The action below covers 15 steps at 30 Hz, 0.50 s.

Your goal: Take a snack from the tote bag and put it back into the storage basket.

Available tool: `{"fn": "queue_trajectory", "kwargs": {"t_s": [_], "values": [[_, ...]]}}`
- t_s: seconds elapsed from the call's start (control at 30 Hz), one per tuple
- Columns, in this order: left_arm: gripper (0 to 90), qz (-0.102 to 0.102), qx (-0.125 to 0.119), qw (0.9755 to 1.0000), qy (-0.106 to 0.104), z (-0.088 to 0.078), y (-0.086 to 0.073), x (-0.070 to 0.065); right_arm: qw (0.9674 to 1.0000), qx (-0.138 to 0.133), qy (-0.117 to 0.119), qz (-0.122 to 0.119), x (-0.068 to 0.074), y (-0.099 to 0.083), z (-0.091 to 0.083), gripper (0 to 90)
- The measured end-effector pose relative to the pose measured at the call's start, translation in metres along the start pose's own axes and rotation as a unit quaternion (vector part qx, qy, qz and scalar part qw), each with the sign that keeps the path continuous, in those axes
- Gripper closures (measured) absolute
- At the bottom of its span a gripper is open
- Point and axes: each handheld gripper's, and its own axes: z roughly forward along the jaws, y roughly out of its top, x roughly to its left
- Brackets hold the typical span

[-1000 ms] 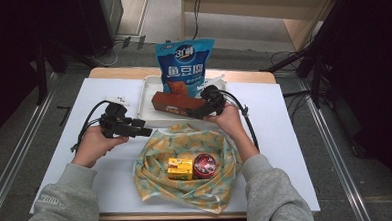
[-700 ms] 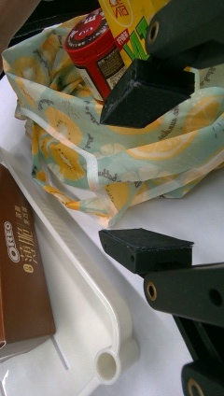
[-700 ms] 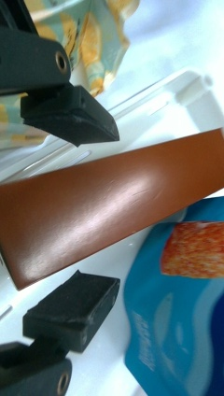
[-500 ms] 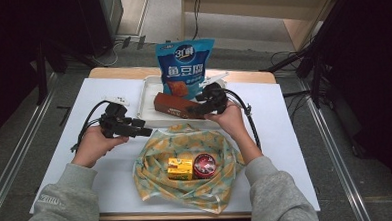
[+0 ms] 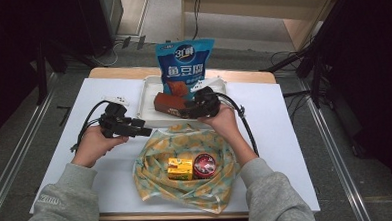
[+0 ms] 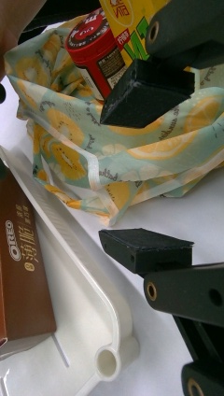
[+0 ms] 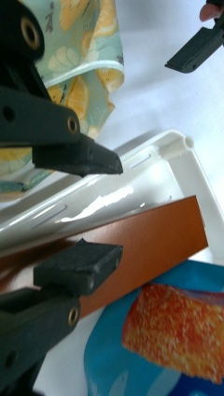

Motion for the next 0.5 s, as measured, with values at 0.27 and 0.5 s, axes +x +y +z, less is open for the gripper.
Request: {"fn": "queue_trajectory", "kwargs": {"t_s": [0.27,0.5], "values": [[38.6,0.000,0.000,1.0000,0.000,0.000,0.000,0.000,0.9997,0.021,0.007,0.005,0.002,-0.003,0.010,84.6],[38.6,0.000,0.001,1.0000,0.001,0.000,0.000,0.000,0.9987,0.051,-0.003,0.005,-0.001,-0.006,0.021,90.0]]}}
